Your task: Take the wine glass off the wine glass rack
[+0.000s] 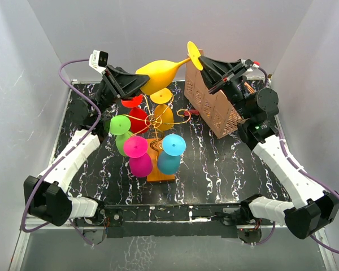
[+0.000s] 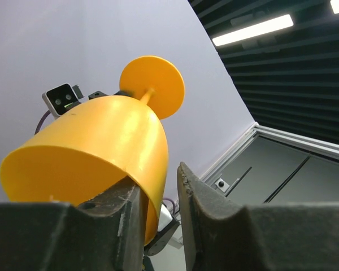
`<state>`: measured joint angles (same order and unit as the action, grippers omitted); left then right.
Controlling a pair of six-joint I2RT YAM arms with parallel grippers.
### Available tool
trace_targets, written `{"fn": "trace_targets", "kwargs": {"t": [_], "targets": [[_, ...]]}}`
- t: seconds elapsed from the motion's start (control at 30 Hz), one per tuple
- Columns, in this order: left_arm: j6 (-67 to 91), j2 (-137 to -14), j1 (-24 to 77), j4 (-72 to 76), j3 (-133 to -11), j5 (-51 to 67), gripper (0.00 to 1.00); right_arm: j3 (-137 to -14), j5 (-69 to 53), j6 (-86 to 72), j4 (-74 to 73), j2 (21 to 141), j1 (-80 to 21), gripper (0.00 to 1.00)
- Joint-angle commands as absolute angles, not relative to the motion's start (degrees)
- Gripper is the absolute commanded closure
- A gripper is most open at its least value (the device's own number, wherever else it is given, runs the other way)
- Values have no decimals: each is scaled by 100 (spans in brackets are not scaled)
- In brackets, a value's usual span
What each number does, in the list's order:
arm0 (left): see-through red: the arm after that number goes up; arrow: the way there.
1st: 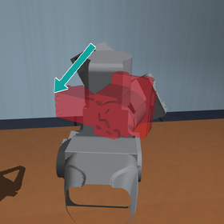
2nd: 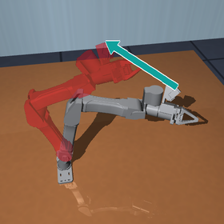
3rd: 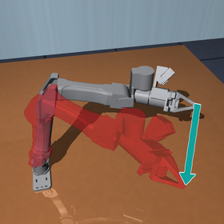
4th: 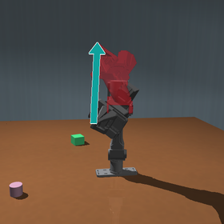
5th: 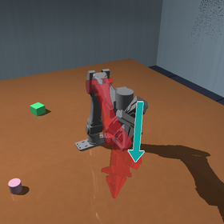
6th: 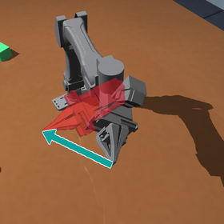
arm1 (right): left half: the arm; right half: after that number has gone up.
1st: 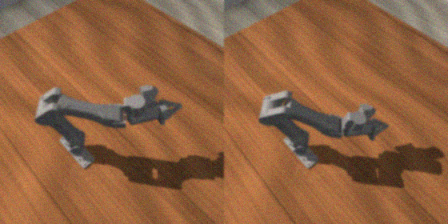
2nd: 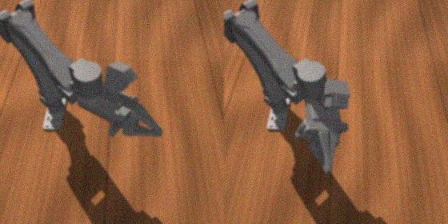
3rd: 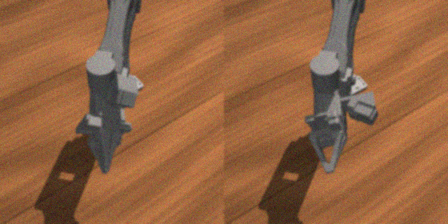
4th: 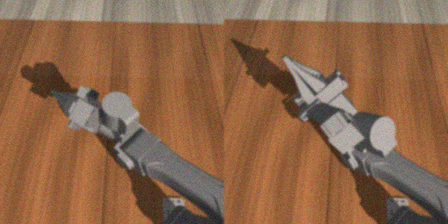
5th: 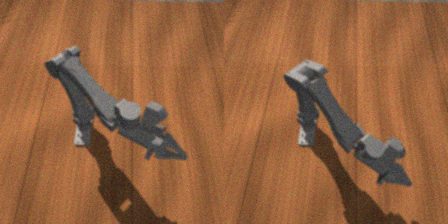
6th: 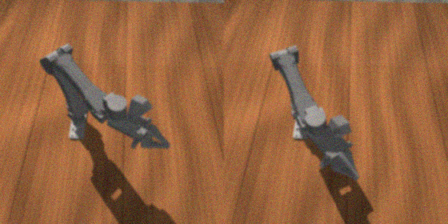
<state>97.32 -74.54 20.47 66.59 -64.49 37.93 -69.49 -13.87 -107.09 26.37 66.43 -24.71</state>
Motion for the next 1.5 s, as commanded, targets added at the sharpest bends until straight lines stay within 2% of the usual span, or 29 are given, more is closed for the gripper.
{"fn": "trace_targets", "kwargs": {"t": [0.0,0.07,0.23,0.37,0.53,0.7,0.83,1.0,1.13,1.33,1.47], "targets": [[9564,-7171,2110,6674,-6433,3522,77,-6830,-1470,-10791,2918,6583,-2487,83],[9536,-7159,2115,6699,-6429,3553,82,-6776,-1474,-10713,2997,6582,-2481,80],[9176,-6895,2109,6242,-6375,3527,96,-6631,-1234,-10149,2696,6379,-2486,62],[8177,-6490,2110,5317,-6483,3538,97,-6364,-813,-9458,2287,6044,-2483,48],[6591,-5971,2109,3185,-7117,3265,98,-6082,-205,-8535,1665,5617,-2487,36],[4530,-5538,2110,865,-8036,2471,96,-6029,453,-7600,1000,5308,-2478,36],[3392,-5258,2109,-796,-8429,785,100,-5992,796,-6924,813,5092,-2473,36],[2702,-5248,2110,-2842,-8613,-2102,100,-5977,955,-5922,679,4911,-2478,36],[2331,-5679,2114,-3941,-8677,-3297,100,-6056,936,-5420,373,4830,-2473,35],[2901,-5787,2111,-4874,-7884,-3783,100,-5819,1090,-5273,108,4675,-2475,35],[2718,-5671,1994,-4770,-7258,-3677,100,-5697,1060,-5272,12,4673,-2471,35]]}}
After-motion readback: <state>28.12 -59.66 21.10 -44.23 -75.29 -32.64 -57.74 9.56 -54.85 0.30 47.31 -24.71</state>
